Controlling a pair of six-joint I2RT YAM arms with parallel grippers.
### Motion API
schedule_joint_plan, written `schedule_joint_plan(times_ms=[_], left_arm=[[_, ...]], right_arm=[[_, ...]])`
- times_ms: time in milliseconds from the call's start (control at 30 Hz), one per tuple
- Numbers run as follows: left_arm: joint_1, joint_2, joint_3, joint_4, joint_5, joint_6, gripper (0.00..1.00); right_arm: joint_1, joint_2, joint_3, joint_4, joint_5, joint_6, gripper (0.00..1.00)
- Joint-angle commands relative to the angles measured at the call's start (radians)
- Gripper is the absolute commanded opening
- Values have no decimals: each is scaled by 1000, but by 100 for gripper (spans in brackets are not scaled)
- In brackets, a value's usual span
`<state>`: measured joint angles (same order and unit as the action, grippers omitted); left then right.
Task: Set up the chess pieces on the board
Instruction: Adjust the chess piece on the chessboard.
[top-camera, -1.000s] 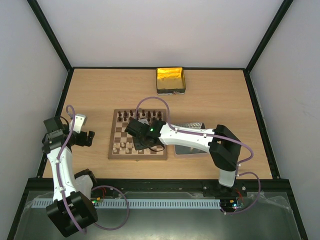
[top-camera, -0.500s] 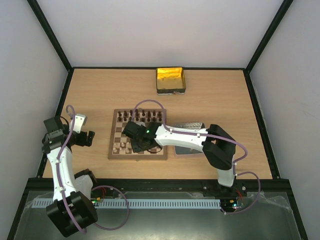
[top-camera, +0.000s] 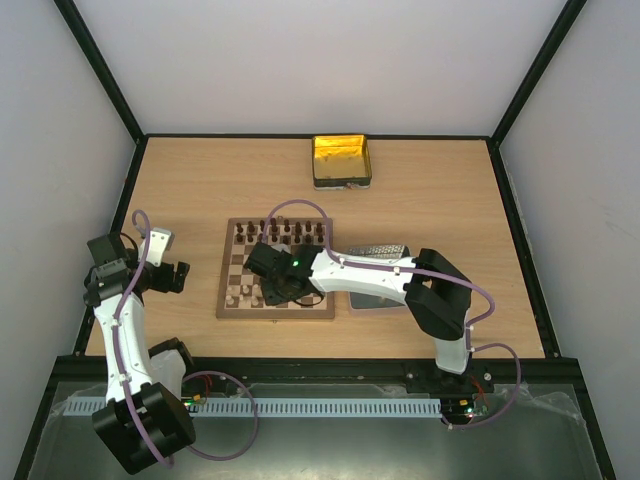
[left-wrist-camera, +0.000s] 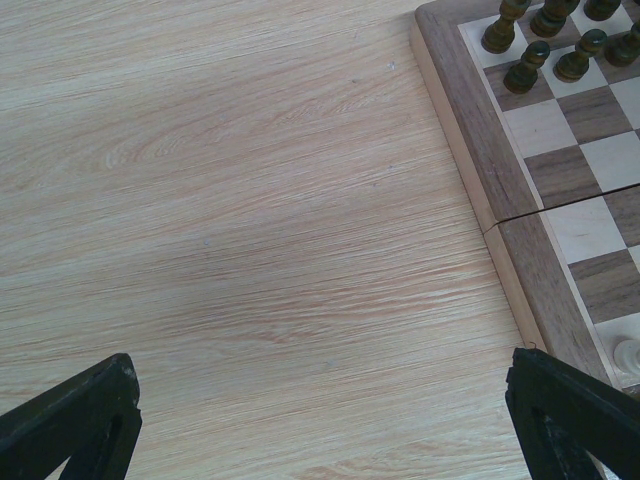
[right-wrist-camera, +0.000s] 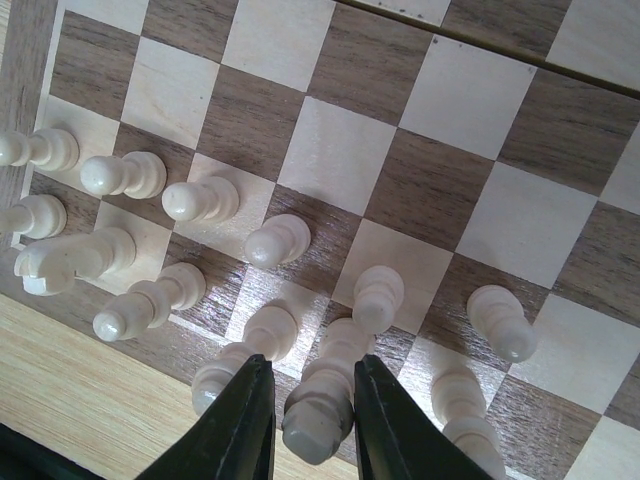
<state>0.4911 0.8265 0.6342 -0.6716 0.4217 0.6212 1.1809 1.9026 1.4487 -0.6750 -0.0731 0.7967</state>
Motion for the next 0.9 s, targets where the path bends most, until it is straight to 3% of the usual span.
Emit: schedule_joint_plan(times_ms=[0,867], left_arm=[[-3,0,-9,-6,15,6,99],[-3,1,-9,-6,17,7,99]], right_arm=[[11,1,-13,1,6,-1,22],[11,-27,-8,-41,35,1,19]])
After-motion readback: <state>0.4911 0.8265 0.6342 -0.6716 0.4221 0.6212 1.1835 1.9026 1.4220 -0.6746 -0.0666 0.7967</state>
